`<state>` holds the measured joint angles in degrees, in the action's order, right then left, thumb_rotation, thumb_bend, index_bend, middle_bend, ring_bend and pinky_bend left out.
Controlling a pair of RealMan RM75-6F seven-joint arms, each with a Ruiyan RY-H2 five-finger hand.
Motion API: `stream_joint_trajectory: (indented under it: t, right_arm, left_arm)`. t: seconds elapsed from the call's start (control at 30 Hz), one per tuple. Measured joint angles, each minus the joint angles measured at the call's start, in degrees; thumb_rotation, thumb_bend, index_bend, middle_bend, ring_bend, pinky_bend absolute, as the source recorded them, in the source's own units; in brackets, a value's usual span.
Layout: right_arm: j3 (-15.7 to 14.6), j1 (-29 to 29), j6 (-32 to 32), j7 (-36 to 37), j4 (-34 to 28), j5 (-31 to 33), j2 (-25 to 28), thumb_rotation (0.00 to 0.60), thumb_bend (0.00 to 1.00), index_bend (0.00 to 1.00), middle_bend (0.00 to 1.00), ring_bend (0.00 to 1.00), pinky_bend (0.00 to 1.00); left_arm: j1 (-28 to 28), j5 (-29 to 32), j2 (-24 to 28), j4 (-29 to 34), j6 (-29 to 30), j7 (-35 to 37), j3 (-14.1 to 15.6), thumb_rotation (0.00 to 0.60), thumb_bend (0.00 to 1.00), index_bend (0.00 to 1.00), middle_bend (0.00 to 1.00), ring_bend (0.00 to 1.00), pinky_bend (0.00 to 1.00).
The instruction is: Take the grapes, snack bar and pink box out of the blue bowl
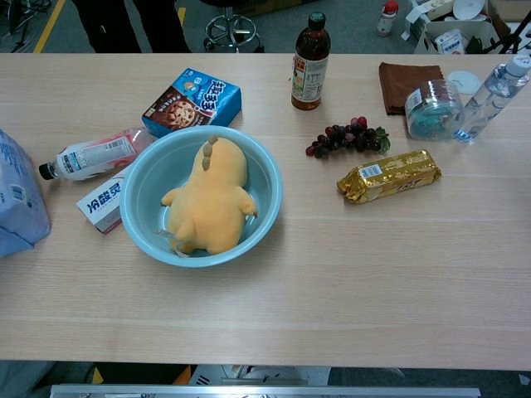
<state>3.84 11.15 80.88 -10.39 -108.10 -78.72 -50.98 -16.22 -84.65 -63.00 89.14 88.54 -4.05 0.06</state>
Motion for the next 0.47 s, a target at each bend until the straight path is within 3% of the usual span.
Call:
stream_joint_trajectory:
  t: [0.3,0.47]
  right_arm:
    - [-1.44,-3.69,3.81,0.47,1.62,-2.74,-1.35,0.600,0.29,0.03,0.23,0.15,0.33]
    - [-1.44,-4.02,3.91,0.36,1.68,-3.54,-1.73,0.600,0.29,0.03,0.23,0.15,0.33]
  left_arm:
    - [7.10,4.81,-0.18,0.52,3.50,-3.83,0.00,0.600,0.30,0.16,0.17,0.19,0.38]
    - [8.43,4.18,0.28,1.85,4.29,-6.22,0.24,0.600,0.30,0.16,0.17,0.19,0.37]
